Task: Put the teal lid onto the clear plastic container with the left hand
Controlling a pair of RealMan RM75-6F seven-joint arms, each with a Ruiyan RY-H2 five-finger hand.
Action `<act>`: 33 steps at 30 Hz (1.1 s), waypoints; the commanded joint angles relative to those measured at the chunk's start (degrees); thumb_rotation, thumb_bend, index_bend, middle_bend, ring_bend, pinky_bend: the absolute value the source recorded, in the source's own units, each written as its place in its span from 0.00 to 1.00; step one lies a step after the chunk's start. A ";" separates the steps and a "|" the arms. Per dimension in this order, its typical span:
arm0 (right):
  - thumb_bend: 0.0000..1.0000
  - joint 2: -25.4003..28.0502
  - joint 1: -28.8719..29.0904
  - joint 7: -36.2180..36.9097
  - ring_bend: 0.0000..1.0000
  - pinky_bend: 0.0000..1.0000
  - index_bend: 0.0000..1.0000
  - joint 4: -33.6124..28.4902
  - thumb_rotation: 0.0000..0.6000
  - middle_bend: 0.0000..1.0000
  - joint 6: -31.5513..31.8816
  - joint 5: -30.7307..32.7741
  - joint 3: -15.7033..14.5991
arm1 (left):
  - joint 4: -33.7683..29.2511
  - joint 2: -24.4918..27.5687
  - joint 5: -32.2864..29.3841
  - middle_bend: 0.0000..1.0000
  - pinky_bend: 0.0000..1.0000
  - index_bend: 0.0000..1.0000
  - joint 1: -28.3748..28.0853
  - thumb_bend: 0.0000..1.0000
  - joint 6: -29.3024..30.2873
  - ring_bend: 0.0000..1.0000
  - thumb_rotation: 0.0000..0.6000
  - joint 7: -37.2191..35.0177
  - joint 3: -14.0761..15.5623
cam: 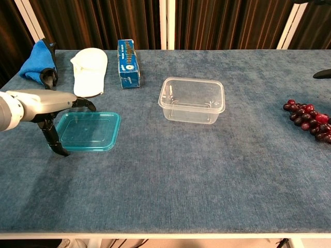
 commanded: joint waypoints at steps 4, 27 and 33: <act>0.00 -0.24 -0.91 1.69 0.00 0.00 0.00 0.91 1.00 0.00 0.21 -0.67 0.21 | 1.21 -0.68 -0.87 0.03 0.00 0.15 -1.32 0.00 0.04 0.00 1.00 -0.16 -0.03; 0.00 1.39 -5.80 5.60 0.00 0.00 0.00 0.77 1.00 0.00 5.48 -2.74 1.72 | -7.36 9.06 8.79 0.31 0.07 0.41 -6.56 0.06 -2.17 0.17 1.00 -3.91 -5.55; 0.00 2.90 -7.42 5.53 0.00 0.00 0.00 -0.38 1.00 0.00 6.84 -2.77 1.83 | -3.74 5.56 -2.28 0.31 0.07 0.41 -16.37 0.06 -6.39 0.17 1.00 1.21 -8.62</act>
